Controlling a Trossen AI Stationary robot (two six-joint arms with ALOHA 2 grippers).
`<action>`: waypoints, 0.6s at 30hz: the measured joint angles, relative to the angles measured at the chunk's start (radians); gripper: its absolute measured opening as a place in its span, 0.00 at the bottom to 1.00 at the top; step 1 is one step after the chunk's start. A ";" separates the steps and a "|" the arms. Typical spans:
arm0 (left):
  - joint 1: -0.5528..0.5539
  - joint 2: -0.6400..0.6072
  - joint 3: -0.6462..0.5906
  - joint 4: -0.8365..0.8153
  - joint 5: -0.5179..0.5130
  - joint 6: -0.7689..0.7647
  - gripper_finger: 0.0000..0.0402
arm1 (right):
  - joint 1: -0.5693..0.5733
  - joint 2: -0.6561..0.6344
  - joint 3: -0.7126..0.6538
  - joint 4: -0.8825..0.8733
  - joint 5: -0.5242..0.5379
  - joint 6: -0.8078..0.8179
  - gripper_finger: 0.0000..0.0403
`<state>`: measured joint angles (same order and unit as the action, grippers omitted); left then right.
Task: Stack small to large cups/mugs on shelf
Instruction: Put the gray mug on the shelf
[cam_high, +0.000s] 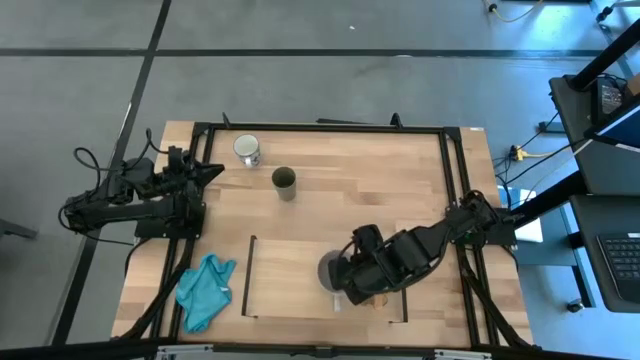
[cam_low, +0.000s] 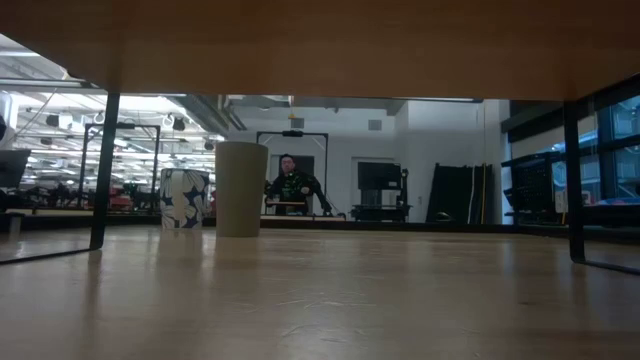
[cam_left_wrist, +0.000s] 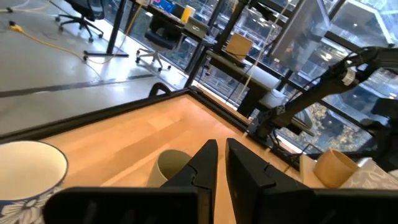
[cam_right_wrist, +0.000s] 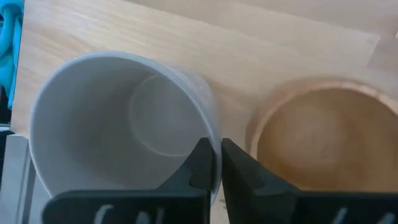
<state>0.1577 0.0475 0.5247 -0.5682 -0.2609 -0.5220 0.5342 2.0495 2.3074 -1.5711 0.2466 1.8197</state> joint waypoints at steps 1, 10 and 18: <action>0.000 0.000 0.000 0.000 0.010 0.000 0.07 | 0.005 0.000 0.000 0.000 0.004 0.011 0.05; 0.000 0.000 0.000 0.000 0.030 0.001 0.07 | 0.040 0.000 0.000 0.000 0.006 0.060 0.08; 0.000 0.000 0.000 0.000 0.030 0.001 0.07 | 0.036 0.000 0.000 0.000 0.009 0.034 0.09</action>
<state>0.1574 0.0475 0.5247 -0.5682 -0.2306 -0.5209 0.5700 2.0495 2.3074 -1.5710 0.2558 1.8536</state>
